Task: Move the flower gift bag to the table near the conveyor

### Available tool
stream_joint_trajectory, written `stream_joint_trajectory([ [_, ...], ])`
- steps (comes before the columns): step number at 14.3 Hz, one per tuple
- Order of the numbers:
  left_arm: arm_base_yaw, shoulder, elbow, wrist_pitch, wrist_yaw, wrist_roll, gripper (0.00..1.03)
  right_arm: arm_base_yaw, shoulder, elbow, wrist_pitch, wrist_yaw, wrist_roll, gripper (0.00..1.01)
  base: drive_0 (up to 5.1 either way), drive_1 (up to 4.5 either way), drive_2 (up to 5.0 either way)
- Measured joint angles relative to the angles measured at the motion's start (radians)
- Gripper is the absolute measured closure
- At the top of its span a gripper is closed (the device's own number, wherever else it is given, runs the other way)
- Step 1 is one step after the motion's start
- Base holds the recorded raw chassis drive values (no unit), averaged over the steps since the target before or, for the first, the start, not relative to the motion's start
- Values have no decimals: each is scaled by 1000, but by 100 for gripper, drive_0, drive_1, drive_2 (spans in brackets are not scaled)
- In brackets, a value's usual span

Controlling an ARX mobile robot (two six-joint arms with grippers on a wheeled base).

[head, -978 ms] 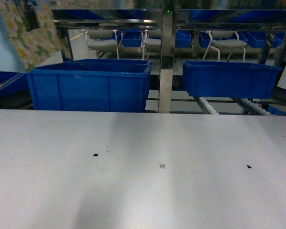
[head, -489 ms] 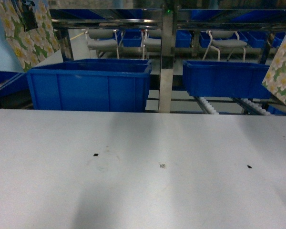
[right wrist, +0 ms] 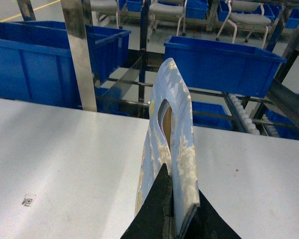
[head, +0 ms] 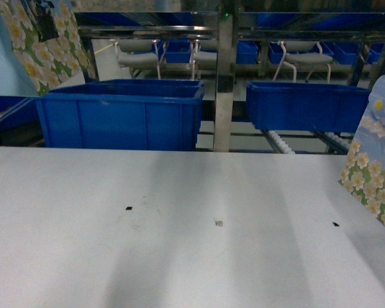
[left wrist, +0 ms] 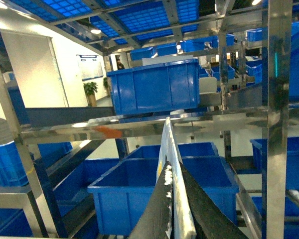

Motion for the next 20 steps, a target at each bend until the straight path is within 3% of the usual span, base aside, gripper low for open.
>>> stream_joint_trajectory([
  [5, 0, 0, 0, 0, 0, 0, 101, -5, 162, 34, 37, 15, 8, 99, 0, 0, 0],
  [14, 0, 0, 0, 0, 0, 0, 101, 63, 397, 189, 67, 147, 112, 99, 0, 0, 0],
  [17, 0, 0, 0, 0, 0, 0, 101, 96, 434, 182, 95, 165, 140, 99, 0, 0, 0],
  [20, 0, 0, 0, 0, 0, 0, 101, 99, 448, 137, 121, 164, 165, 99, 0, 0, 0],
])
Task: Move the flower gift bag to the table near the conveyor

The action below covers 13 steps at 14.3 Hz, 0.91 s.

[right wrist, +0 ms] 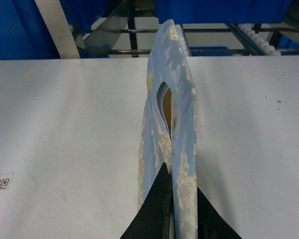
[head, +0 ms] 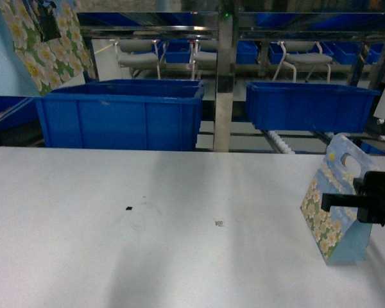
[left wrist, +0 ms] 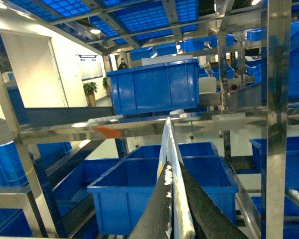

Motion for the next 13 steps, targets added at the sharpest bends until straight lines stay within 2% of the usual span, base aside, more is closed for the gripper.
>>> stream_joint_trajectory([
  [2, 0, 0, 0, 0, 0, 0, 101, 8, -14, -31, -4, 5, 31, 99, 0, 0, 0],
  [3, 0, 0, 0, 0, 0, 0, 101, 19, -34, -55, 13, 24, 38, 96, 0, 0, 0],
  [5, 0, 0, 0, 2, 0, 0, 101, 34, -80, -112, 54, 60, 45, 73, 0, 0, 0],
  [8, 0, 0, 0, 0, 0, 0, 101, 22, -167, -121, 77, 127, 45, 33, 0, 0, 0],
  [10, 0, 0, 0, 0, 0, 0, 101, 19, -243, -130, 71, 183, 14, 7, 0, 0, 0],
  [11, 0, 0, 0, 0, 0, 0, 101, 22, -327, -141, 62, 241, -7, 2, 0, 0, 0],
  [13, 0, 0, 0, 0, 0, 0, 101, 40, -484, -169, 8, 349, -69, 3, 0, 0, 0],
])
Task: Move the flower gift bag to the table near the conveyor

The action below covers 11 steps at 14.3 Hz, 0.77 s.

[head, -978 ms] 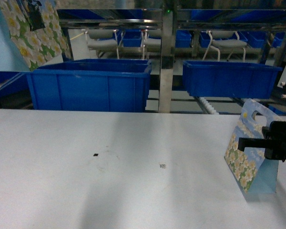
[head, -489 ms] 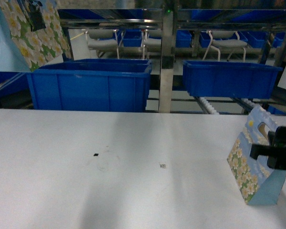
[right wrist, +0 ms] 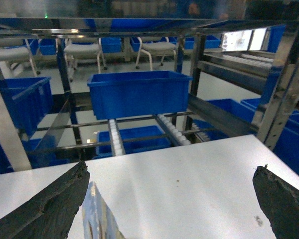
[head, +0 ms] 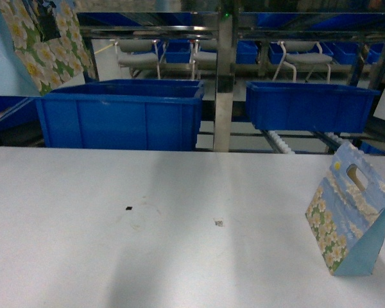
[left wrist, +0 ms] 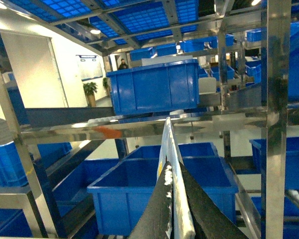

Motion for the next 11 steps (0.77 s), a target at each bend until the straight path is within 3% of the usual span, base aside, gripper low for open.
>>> stream_joint_trajectory([
  [3, 0, 0, 0, 0, 0, 0, 101, 82, -282, -91, -162, 115, -19, 3, 0, 0, 0],
  [5, 0, 0, 0, 0, 0, 0, 101, 128, -414, -135, -250, 155, -25, 3, 0, 0, 0],
  [8, 0, 0, 0, 0, 0, 0, 101, 225, -771, -219, -577, 194, -10, 3, 0, 0, 0],
  [11, 0, 0, 0, 0, 0, 0, 101, 301, -1070, -220, -862, 232, -26, 3, 0, 0, 0],
])
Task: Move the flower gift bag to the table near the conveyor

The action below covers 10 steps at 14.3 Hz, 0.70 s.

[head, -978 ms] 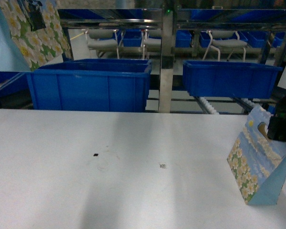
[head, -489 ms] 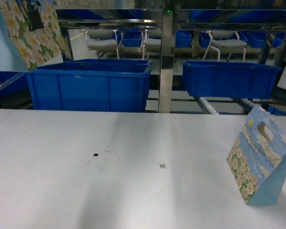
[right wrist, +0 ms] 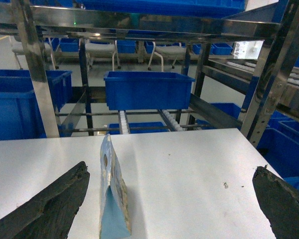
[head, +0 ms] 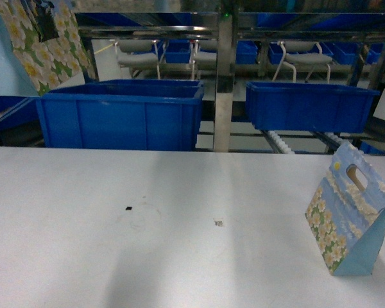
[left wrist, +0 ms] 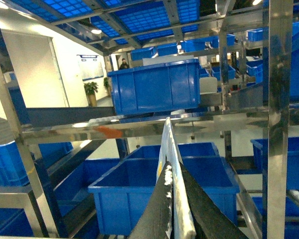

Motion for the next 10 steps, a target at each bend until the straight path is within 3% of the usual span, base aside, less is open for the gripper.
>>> stream_joint_trajectory([
  [2, 0, 0, 0, 0, 0, 0, 101, 9, -87, 0, -114, 15, 0, 3, 0, 0, 0],
  [6, 0, 0, 0, 1, 0, 0, 101, 4, -90, 0, -116, 17, 0, 3, 0, 0, 0],
  [7, 0, 13, 0, 31, -29, -13, 101, 4, -90, 0, -116, 17, 0, 3, 0, 0, 0],
  [10, -30, 187, 28, 136, -158, -110, 101, 4, -90, 0, -116, 17, 0, 3, 0, 0, 0],
])
